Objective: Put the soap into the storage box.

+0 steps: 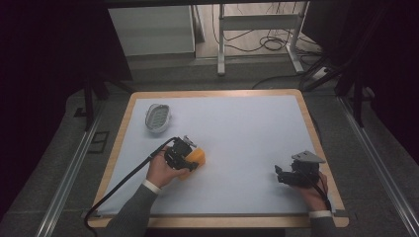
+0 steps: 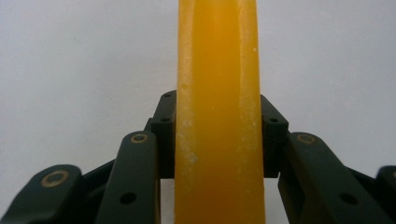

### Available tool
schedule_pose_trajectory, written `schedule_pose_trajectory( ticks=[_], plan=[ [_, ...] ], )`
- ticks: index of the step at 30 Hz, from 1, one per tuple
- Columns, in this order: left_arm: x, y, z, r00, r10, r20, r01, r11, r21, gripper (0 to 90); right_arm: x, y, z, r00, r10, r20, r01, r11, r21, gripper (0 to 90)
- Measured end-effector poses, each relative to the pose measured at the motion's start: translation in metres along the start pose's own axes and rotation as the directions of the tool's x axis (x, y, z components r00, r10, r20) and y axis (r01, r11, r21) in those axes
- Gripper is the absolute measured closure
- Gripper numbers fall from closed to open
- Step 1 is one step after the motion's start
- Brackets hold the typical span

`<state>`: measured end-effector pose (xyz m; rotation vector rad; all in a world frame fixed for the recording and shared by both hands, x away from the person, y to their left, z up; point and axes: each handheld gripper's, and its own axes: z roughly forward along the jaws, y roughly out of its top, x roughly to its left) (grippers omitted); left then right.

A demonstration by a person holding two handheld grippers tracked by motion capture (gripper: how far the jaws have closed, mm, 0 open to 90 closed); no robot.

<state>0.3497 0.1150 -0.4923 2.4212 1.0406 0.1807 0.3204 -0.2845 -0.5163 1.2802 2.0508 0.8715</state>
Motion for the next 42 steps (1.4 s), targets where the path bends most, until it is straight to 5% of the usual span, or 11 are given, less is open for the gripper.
schedule_pose_trajectory(
  ticks=[3,16,29,42],
  plan=[
    [0.0,0.0,-0.003,1.0,-0.007,-0.005,0.007,0.9993,-0.037,61.4,-0.001,0.0,-0.001,1.0,0.004,0.001,-0.004,1.0,-0.003,8.7],
    [0.009,0.001,-0.025,0.9994,-0.016,0.031,0.018,0.9981,-0.058,61.4,-0.002,0.0,-0.002,0.9999,0.01,0.004,-0.01,1.0,-0.003,8.7],
    [0.017,-0.005,-0.048,0.9993,-0.037,-0.004,0.036,0.9932,-0.11,61.4,-0.003,0.0,-0.003,0.9998,0.018,0.01,-0.018,1.0,-0.007,8.7],
    [0.034,-0.013,-0.057,0.9972,-0.073,-0.012,0.071,0.9911,-0.112,61.4,-0.003,0.0,-0.002,0.9998,0.015,0.013,-0.015,1.0,-0.004,8.7]
  ],
)
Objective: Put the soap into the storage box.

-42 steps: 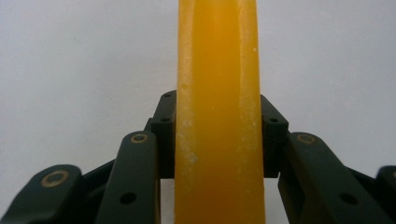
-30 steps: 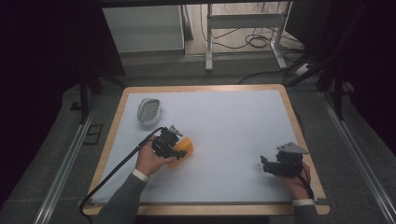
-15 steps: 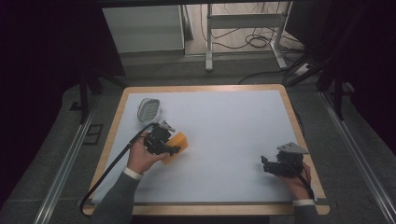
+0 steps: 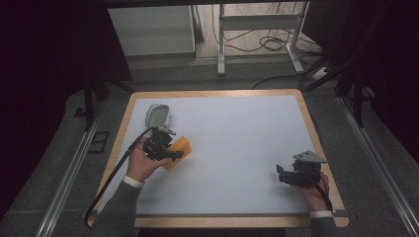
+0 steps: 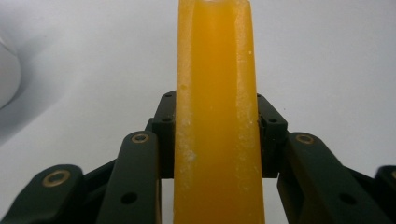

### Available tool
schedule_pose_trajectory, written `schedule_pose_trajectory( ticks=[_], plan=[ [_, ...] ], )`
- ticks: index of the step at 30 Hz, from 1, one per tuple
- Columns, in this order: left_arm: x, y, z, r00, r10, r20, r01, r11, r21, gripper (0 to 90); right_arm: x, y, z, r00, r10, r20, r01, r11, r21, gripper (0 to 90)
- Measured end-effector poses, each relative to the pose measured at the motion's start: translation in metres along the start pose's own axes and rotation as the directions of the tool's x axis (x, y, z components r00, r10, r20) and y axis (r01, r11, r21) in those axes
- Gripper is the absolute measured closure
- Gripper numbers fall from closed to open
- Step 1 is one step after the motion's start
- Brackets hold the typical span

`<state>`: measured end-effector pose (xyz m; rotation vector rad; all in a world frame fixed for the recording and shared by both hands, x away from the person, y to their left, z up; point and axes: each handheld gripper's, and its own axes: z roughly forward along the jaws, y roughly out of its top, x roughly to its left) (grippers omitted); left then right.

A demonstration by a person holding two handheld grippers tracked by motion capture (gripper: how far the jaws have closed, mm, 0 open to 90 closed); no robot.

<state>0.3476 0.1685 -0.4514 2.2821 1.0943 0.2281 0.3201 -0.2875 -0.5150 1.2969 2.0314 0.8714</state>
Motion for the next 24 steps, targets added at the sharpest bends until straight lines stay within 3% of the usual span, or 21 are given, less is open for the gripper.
schedule_pose_trajectory(
  ticks=[6,9,20,24],
  plan=[
    [0.007,0.001,-0.006,0.9999,-0.013,0.001,0.013,0.9998,-0.011,61.4,0.0,0.0,0.0,1.0,0.003,-0.003,-0.003,1.0,0.001,8.7],
    [0.007,0.002,-0.012,0.9993,0.002,-0.038,-0.003,0.9998,-0.019,61.4,-0.001,0.0,0.0,1.0,0.007,-0.002,-0.007,1.0,-0.002,8.7],
    [0.018,0.007,-0.025,0.9996,-0.017,-0.023,0.017,0.9994,-0.032,61.4,-0.003,0.001,-0.002,0.9999,0.014,0.001,-0.014,1.0,-0.005,8.7],
    [0.023,0.01,-0.028,0.999,-0.026,-0.036,0.025,0.9989,-0.04,61.4,-0.004,0.0,-0.001,0.9998,0.019,0.003,-0.019,1.0,0.0,8.7]
  ],
)
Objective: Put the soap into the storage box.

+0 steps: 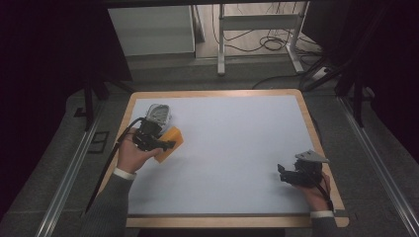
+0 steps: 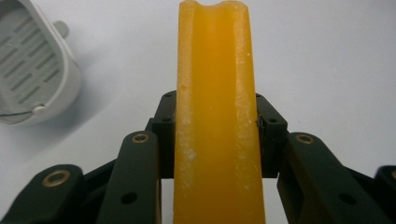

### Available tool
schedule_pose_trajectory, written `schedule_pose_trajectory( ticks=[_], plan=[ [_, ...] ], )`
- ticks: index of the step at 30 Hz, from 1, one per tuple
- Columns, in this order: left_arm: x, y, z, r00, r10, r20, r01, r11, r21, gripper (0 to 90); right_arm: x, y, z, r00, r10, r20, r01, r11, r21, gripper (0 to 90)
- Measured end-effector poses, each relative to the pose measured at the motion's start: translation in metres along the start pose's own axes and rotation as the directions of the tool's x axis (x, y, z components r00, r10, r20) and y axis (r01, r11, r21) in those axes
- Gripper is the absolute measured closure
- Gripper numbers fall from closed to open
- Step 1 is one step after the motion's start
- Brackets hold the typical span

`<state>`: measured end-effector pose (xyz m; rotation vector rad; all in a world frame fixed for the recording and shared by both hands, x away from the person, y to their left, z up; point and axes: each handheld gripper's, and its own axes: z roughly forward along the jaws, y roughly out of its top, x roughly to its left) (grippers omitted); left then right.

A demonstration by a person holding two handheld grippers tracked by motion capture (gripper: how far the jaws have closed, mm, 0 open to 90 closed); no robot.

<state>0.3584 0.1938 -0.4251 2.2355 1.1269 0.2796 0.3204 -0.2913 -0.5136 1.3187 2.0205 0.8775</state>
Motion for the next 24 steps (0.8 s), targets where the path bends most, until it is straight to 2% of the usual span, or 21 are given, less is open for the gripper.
schedule_pose_trajectory(
  ticks=[15,24],
  plan=[
    [0.014,0.017,-0.006,0.9997,-0.021,-0.014,0.021,0.9997,-0.014,61.4,-0.004,0.0,-0.002,0.9997,0.02,0.015,-0.02,1.0,-0.002,8.8],
    [0.026,0.022,-0.003,0.9988,-0.045,-0.02,0.045,0.9989,-0.007,61.4,-0.005,-0.001,-0.001,0.9994,0.028,0.021,-0.028,1.0,0.003,8.8]
  ],
)
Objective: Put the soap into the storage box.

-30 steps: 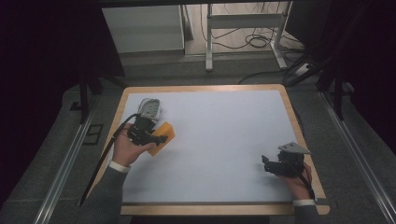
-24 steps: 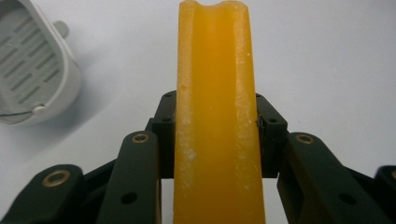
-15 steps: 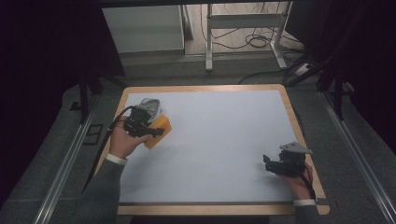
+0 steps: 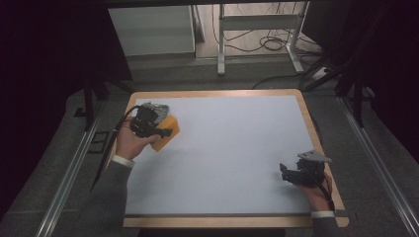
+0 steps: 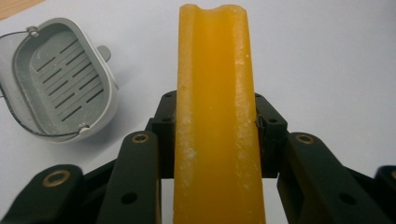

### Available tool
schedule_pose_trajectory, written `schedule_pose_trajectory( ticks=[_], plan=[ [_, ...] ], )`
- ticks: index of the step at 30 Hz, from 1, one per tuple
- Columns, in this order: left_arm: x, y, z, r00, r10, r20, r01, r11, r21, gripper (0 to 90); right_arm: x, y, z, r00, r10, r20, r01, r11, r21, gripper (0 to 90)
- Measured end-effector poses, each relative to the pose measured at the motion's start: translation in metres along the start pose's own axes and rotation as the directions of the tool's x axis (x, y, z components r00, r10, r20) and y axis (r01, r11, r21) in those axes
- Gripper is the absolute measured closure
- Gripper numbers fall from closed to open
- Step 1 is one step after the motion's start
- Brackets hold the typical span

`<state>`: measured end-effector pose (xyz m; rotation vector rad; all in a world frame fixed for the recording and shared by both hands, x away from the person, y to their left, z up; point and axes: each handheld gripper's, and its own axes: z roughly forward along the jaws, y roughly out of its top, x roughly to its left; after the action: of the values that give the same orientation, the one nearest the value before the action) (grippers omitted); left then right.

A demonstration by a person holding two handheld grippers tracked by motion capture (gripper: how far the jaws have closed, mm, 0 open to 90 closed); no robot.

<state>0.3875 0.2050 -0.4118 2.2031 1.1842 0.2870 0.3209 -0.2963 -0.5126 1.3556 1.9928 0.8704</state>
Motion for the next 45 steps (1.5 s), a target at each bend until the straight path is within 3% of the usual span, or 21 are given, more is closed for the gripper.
schedule_pose_trajectory(
  ticks=[11,27,45],
  plan=[
    [0.016,0.006,0.008,0.9991,-0.041,-0.011,0.041,0.9991,0.011,61.5,0.0,-0.001,0.001,1.0,0.002,0.003,-0.002,1.0,0.005,8.8],
    [0.031,0.015,0.018,0.9977,-0.061,-0.028,0.062,0.9977,0.029,61.5,-0.002,-0.001,0.002,0.9999,0.007,0.013,-0.007,1.0,0.007,8.8],
    [0.061,0.037,0.029,0.988,-0.141,-0.063,0.142,0.9897,0.017,61.5,-0.003,-0.002,0.002,0.9999,0.01,0.011,-0.01,1.0,0.006,8.8]
  ],
)
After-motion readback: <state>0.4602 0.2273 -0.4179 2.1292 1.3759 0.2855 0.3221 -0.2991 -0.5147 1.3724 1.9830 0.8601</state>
